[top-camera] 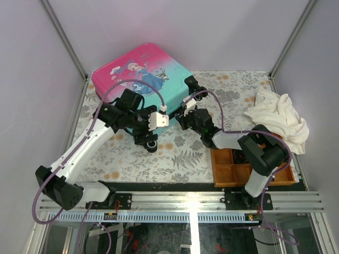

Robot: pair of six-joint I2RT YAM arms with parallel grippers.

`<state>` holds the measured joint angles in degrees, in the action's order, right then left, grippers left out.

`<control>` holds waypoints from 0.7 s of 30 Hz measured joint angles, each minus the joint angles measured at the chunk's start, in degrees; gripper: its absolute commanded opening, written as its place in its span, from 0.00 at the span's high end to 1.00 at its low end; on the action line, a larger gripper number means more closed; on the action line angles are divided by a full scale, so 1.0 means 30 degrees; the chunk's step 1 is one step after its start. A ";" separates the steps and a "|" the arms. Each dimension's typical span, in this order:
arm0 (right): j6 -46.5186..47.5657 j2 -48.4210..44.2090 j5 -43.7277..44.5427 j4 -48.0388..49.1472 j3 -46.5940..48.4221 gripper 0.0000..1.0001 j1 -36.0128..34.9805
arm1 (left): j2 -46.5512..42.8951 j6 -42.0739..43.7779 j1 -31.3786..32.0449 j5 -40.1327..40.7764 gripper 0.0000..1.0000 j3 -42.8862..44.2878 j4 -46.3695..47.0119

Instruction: Pack the luggage

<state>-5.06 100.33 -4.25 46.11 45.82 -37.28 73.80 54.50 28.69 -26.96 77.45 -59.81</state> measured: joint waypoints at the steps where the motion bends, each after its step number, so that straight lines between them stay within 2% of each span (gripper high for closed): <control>1: 0.0000 0.0000 -0.0044 -0.0036 0.0000 1.00 0.0022 | 0.0270 0.0379 0.0284 0.0204 0.12 0.0131 -0.0240; 3: 0.0000 0.0000 -0.0138 -0.0138 0.0000 1.00 0.0080 | 0.0903 0.1129 0.0809 0.0663 0.08 0.0539 -0.0721; 6: 0.0000 -0.0015 -0.0124 -0.0284 0.0022 1.00 0.0240 | 0.1843 0.1712 0.1253 0.1107 0.09 0.1209 -0.1078; 12: 0.0095 -0.0262 -0.0066 -0.0597 0.0022 1.00 0.0911 | 0.3184 0.2339 0.1428 0.2113 0.19 0.1668 -0.2055; 21: 0.0379 -0.0423 -0.0597 -0.0692 0.0022 1.00 0.3147 | 0.3104 0.3242 0.1464 0.3993 0.26 0.0255 -0.2492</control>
<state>-3.92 99.07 -6.04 44.03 45.89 -27.83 83.11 64.23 33.08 -14.98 78.22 -67.29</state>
